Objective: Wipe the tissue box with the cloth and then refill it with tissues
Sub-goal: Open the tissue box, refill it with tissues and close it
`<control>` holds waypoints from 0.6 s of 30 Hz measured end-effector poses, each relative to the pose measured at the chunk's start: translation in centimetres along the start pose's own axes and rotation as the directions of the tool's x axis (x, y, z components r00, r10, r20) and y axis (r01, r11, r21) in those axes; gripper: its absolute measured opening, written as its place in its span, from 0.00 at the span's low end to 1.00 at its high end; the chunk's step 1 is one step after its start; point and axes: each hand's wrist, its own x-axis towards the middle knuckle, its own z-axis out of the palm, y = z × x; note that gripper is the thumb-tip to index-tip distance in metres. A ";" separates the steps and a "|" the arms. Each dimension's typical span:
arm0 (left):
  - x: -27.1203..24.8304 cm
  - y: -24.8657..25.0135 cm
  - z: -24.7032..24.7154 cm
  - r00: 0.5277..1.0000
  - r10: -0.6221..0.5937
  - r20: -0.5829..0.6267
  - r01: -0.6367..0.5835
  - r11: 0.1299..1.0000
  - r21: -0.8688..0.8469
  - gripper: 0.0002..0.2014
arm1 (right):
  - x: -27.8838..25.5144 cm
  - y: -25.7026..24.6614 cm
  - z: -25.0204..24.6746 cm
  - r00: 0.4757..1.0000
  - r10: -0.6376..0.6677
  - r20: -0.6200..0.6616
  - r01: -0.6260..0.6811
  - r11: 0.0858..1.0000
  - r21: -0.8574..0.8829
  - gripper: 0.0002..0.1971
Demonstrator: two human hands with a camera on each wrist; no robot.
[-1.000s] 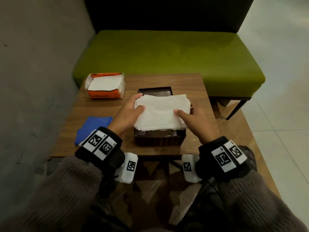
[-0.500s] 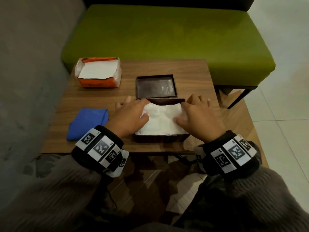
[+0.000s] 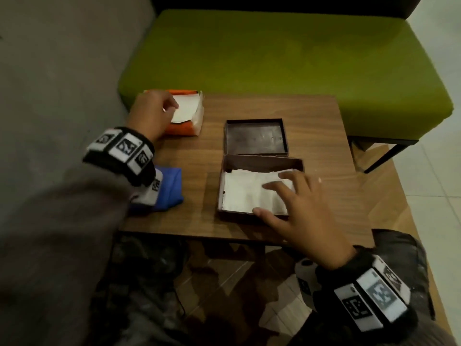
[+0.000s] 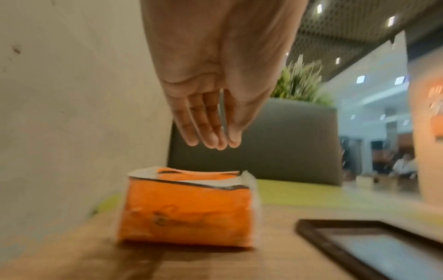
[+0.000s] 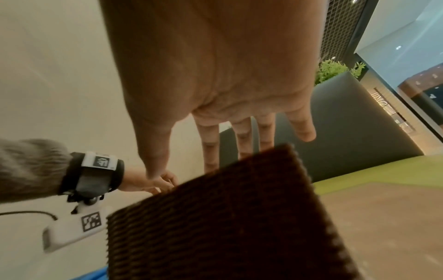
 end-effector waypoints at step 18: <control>6.5 -3.9 3.4 0.925 0.113 0.364 -0.223 0.935 0.277 0.13 | 0.0 0.9 3.1 0.988 0.007 -0.156 0.022 0.982 0.187 0.35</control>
